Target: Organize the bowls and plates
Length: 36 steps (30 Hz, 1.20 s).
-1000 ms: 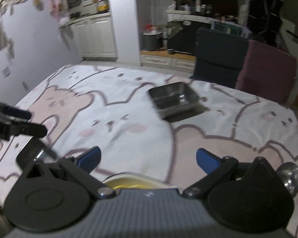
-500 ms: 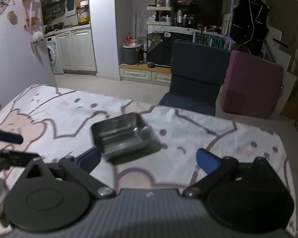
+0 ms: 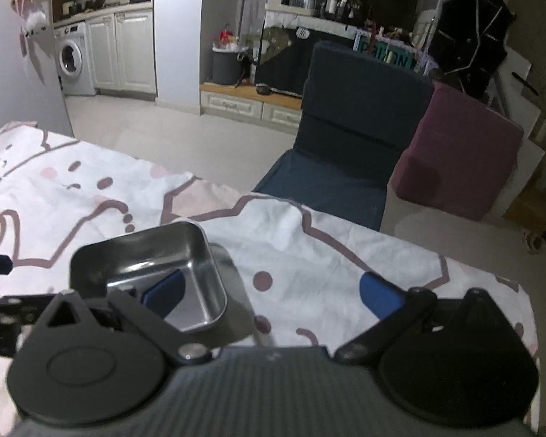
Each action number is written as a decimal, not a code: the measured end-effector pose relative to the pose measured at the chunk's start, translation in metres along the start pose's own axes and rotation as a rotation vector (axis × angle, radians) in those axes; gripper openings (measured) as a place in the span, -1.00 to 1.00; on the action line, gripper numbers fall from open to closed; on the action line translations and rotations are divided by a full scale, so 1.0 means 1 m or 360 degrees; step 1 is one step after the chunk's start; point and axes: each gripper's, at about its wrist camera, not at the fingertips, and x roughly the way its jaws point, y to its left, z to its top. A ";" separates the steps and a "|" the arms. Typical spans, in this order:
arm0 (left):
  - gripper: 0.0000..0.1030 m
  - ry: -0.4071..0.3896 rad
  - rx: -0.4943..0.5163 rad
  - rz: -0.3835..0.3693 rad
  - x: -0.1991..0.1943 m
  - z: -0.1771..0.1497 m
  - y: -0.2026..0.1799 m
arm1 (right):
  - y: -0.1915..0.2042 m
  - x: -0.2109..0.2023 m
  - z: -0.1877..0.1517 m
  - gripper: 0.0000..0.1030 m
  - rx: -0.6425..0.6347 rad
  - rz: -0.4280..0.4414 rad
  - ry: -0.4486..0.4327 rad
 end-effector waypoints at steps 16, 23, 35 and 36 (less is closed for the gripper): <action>1.00 -0.0025 0.0282 0.0182 0.021 -0.001 0.004 | 0.037 0.051 0.012 0.99 -0.0258 -0.0029 0.0159; 1.00 -0.0036 0.0257 0.0196 0.024 0.005 0.015 | 0.020 0.043 -0.001 0.99 -0.0141 -0.0032 0.0186; 0.53 0.0053 0.0206 -0.0017 0.035 0.012 0.023 | -0.007 0.025 -0.054 0.99 0.0356 0.0102 0.0248; 0.49 0.0060 0.0200 -0.0039 0.034 0.012 0.023 | -0.008 0.024 -0.056 0.98 0.0400 0.0100 0.0240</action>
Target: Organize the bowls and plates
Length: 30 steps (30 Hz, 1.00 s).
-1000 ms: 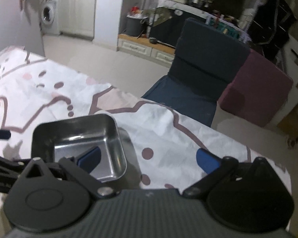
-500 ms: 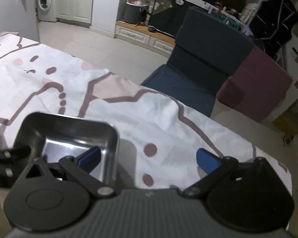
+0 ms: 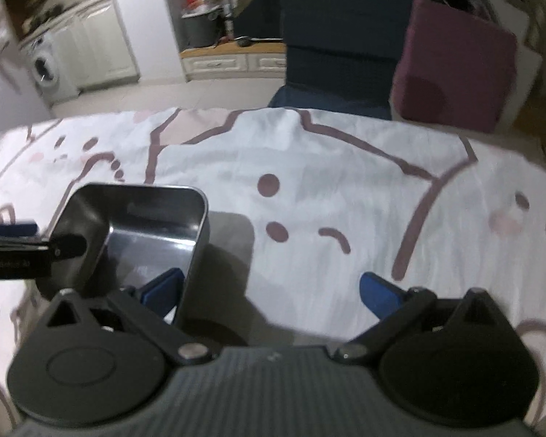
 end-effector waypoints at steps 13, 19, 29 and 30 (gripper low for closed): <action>-0.85 0.0068 -0.0069 -0.0217 -0.002 0.001 -0.018 | 0.013 -0.013 -0.011 -0.85 0.0150 0.0270 -0.0118; -0.87 0.0057 -0.0076 -0.0228 -0.012 0.004 -0.018 | 0.017 -0.019 -0.014 -0.88 0.0165 0.0283 -0.0122; -0.87 -0.0065 -0.0093 -0.0265 -0.075 0.009 -0.013 | 0.024 -0.067 -0.012 -0.88 0.0140 0.0323 -0.0224; -0.87 -0.0075 -0.0088 -0.0263 -0.081 0.008 -0.013 | 0.027 -0.074 -0.012 -0.88 0.0135 0.0328 -0.0237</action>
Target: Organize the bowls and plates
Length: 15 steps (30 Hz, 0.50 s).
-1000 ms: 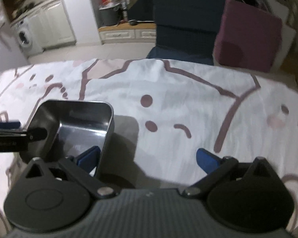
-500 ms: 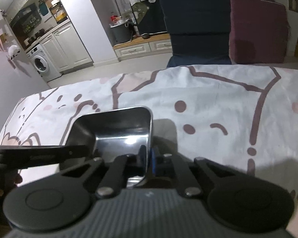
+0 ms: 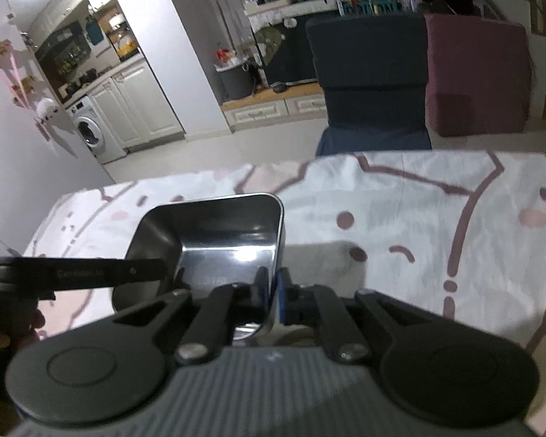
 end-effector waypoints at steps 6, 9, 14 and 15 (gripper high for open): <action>-0.87 -0.0053 0.0039 0.0030 -0.045 -0.010 -0.004 | 0.026 -0.041 -0.002 -0.88 -0.0049 0.0022 -0.0054; -0.87 -0.0077 0.0044 0.0027 -0.066 -0.018 -0.003 | 0.038 -0.058 -0.007 -0.88 -0.0069 0.0028 -0.0073; -0.87 -0.0118 0.0039 0.0024 -0.098 -0.034 0.002 | 0.058 -0.087 -0.019 -0.88 -0.0099 0.0046 -0.0101; -0.86 -0.0127 0.0038 0.0021 -0.105 -0.037 0.003 | 0.062 -0.093 -0.022 -0.88 -0.0102 0.0049 -0.0107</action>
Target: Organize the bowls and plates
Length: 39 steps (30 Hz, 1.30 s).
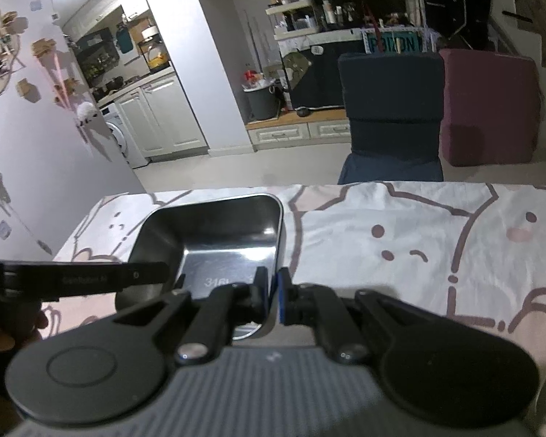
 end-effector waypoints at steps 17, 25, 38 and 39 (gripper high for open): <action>-0.85 -0.0105 0.0022 -0.0027 -0.101 -0.062 0.031 | 0.060 -0.062 -0.061 -0.85 -0.0053 0.0084 -0.0050; -0.85 -0.0103 0.0014 -0.0007 -0.133 -0.091 0.063 | 0.093 -0.079 -0.097 -0.83 -0.0069 0.0179 -0.0048; -0.85 -0.0028 -0.0057 0.0146 -0.154 -0.126 0.125 | 0.153 -0.067 -0.117 -0.77 -0.0197 0.0304 0.0035; -0.85 -0.0017 -0.0059 0.0158 -0.153 -0.128 0.129 | 0.160 -0.065 -0.120 -0.76 -0.0207 0.0303 0.0049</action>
